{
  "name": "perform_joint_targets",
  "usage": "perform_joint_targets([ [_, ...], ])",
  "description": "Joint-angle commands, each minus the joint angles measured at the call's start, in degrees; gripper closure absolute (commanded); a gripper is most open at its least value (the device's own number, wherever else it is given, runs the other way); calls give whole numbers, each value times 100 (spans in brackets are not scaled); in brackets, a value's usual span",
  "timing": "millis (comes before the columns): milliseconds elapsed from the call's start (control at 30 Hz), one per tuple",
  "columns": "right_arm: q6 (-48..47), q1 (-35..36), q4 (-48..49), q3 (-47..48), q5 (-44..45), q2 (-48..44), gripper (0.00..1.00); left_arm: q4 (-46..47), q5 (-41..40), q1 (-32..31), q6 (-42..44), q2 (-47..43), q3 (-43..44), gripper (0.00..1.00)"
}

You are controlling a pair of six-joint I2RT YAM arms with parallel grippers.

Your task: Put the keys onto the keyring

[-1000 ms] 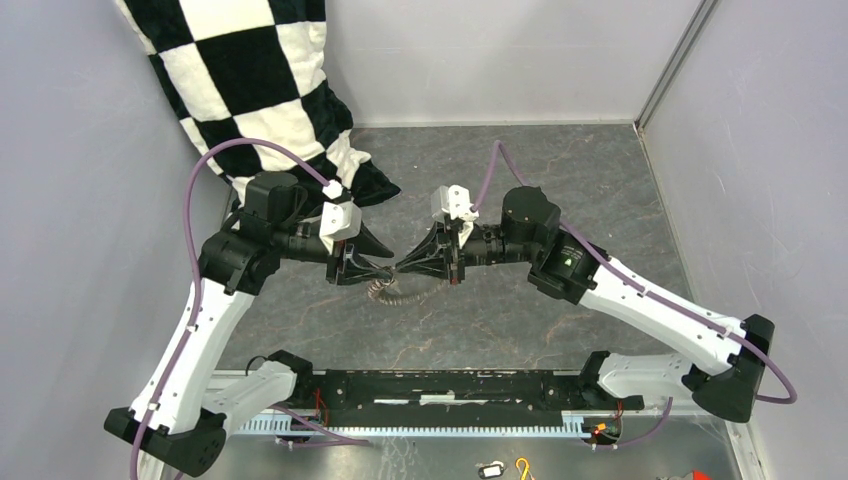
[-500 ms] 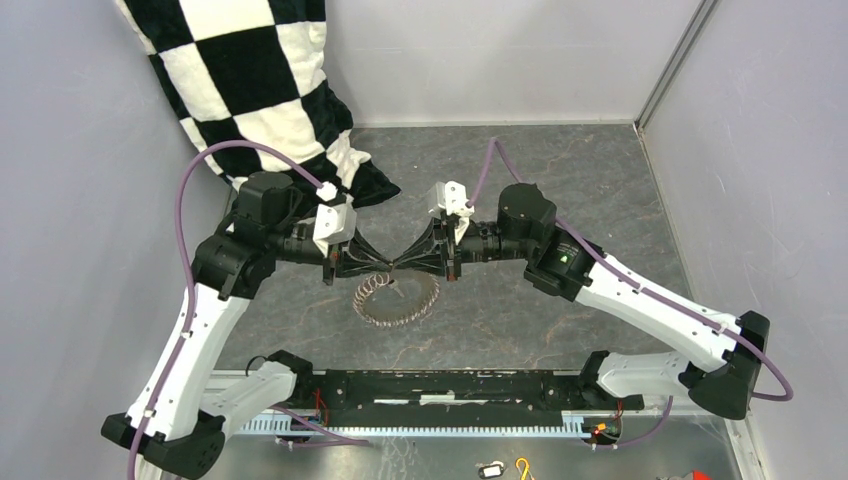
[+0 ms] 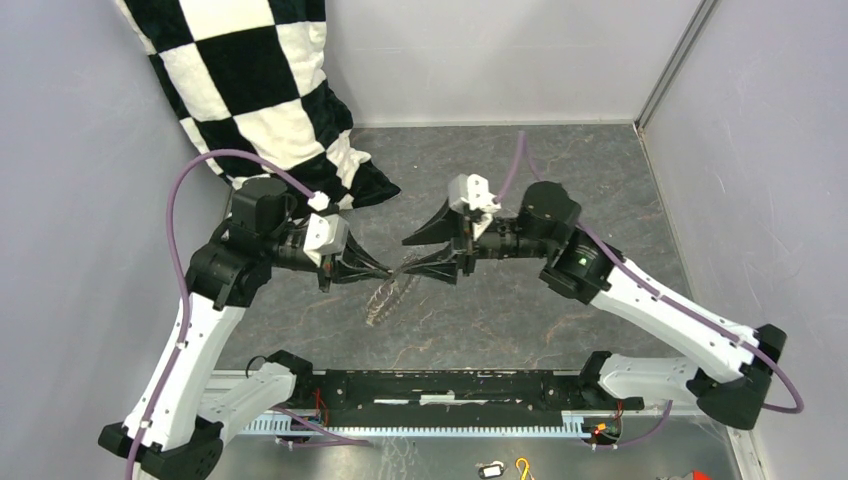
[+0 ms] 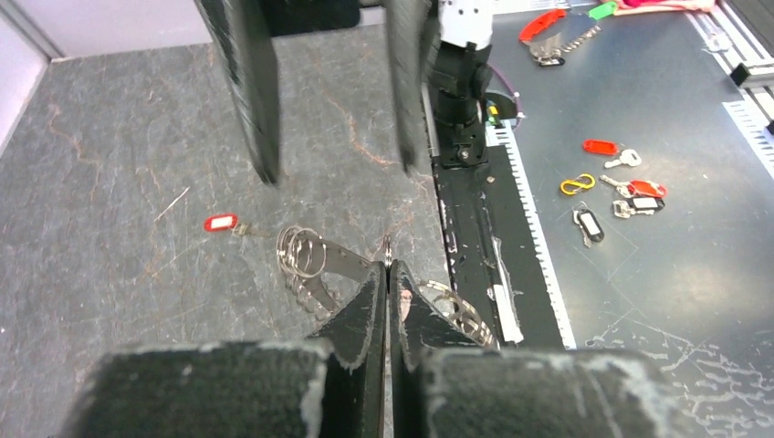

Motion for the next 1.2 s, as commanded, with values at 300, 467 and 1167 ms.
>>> perform_joint_targets([
  [300, 875, -120, 1830, -975, -982, -584, 55, 2132, 987, -17, -1224, -617, -658, 98],
  [467, 925, 3, 2138, -1153, -742, -499, 57, 2781, 844, -24, -1780, -636, -823, 98],
  [1167, 196, 359, 962, -796, 1348, -419, 99, 2024, 125, -23, -1028, -861, -1072, 72],
])
